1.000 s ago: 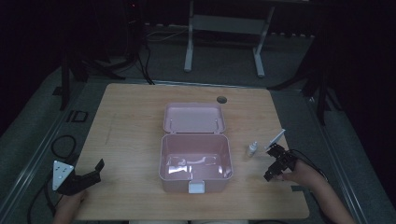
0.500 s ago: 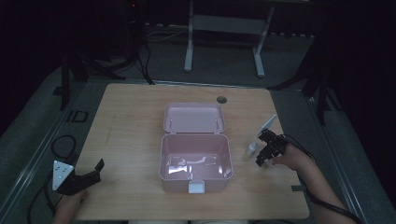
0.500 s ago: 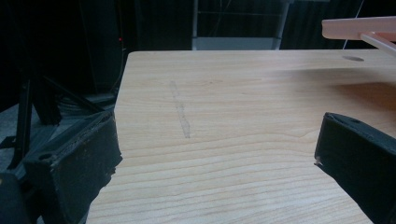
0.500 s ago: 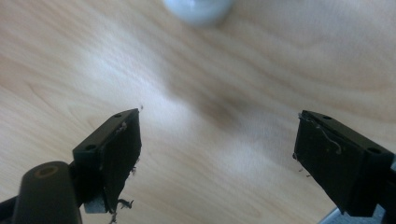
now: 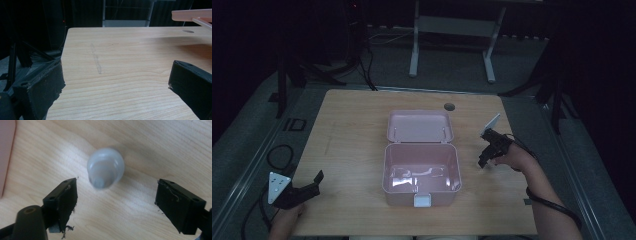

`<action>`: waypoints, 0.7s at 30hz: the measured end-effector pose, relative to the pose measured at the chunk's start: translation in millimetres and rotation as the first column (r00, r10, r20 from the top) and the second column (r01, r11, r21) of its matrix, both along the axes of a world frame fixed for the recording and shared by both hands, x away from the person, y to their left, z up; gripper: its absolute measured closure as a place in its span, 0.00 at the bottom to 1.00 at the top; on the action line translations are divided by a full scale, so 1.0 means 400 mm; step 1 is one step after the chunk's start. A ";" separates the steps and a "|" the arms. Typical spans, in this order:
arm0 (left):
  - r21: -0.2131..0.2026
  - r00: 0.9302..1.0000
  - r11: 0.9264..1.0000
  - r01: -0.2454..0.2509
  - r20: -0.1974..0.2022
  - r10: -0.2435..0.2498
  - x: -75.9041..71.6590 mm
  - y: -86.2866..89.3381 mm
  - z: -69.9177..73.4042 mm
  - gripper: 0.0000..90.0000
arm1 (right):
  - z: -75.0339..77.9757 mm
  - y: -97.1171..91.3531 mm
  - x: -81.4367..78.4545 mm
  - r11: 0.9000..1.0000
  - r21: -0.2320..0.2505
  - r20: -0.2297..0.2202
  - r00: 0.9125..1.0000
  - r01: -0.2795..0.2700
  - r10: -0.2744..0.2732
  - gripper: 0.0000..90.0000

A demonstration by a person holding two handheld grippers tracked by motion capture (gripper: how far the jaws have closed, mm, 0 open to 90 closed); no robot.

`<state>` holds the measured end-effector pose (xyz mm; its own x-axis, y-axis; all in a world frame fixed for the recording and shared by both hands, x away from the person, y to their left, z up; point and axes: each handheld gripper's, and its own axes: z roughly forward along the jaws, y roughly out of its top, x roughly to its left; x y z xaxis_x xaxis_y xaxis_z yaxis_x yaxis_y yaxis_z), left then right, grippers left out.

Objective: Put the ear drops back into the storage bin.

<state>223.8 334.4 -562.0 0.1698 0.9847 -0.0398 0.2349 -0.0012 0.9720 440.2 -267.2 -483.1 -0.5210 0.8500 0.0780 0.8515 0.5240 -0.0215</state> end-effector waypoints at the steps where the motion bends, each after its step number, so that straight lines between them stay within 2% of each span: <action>1: 0.000 1.000 1.000 0.000 0.000 0.000 0.000 0.000 0.000 0.00 | -0.002 0.005 0.003 1.000 0.002 -0.006 1.000 -0.001 0.001 0.20; 6: 0.000 1.000 1.000 0.002 0.000 -0.002 0.000 0.000 0.000 0.00 | -0.014 0.030 0.014 1.000 -0.019 -0.005 1.000 -0.006 0.006 0.25; 10: 0.000 1.000 1.000 0.002 0.000 -0.002 0.000 0.000 0.000 0.00 | -0.026 0.046 0.019 0.997 -0.054 -0.018 0.999 -0.045 0.044 0.31; 11: 0.000 1.000 1.000 0.003 0.000 -0.003 0.000 0.000 0.000 0.00 | -0.029 0.051 0.020 0.996 -0.067 -0.018 0.999 -0.053 0.052 0.36; 13: -0.001 1.000 1.000 0.004 0.001 -0.004 0.000 0.000 0.000 0.00 | -0.032 0.055 0.020 0.996 -0.076 -0.022 0.998 -0.055 0.053 0.38; 14: -0.001 1.000 1.000 0.004 0.002 -0.004 -0.001 0.000 0.000 0.00 | -0.038 0.059 0.023 0.995 -0.087 -0.025 0.998 -0.058 0.056 0.43; 17: 0.002 1.000 1.000 0.006 0.003 -0.006 -0.001 0.000 0.000 0.00 | -0.043 0.062 0.029 0.996 -0.079 -0.025 0.999 -0.046 0.045 0.48; 21: 0.001 1.000 1.000 0.006 0.002 -0.006 -0.001 0.000 0.000 0.00 | -0.053 0.064 0.031 0.995 -0.093 -0.033 0.999 -0.043 0.040 0.53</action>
